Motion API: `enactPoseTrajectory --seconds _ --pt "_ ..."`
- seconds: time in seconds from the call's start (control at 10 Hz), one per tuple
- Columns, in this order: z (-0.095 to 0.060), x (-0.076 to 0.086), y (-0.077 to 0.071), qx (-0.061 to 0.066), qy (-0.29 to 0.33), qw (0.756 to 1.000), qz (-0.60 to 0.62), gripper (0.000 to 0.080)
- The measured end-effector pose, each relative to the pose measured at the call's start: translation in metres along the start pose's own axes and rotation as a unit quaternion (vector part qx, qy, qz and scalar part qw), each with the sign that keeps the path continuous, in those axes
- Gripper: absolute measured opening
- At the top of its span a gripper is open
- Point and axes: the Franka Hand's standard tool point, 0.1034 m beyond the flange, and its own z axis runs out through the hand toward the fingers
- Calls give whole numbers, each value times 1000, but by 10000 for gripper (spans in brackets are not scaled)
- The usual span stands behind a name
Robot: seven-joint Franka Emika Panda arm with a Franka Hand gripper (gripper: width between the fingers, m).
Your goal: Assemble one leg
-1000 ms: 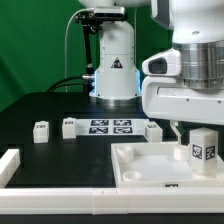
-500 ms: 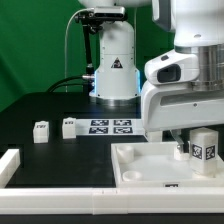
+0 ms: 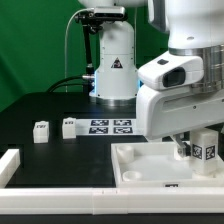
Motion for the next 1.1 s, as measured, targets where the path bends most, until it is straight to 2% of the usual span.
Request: enactPoseTrajectory --seconds 0.1,0.4,0.5,0.6,0.8,1.0,1.1 --pt "0 0 0 0 0 1000 0 286" --pt "0 0 1 0 0 1000 18 288" --pt "0 0 4 0 1 998 61 288" --pt "-1 1 4 6 3 986 164 288" --pt "1 0 2 9 0 945 326 288" --pt "2 3 0 10 4 904 427 290" --pt "2 4 -3 12 7 867 498 290"
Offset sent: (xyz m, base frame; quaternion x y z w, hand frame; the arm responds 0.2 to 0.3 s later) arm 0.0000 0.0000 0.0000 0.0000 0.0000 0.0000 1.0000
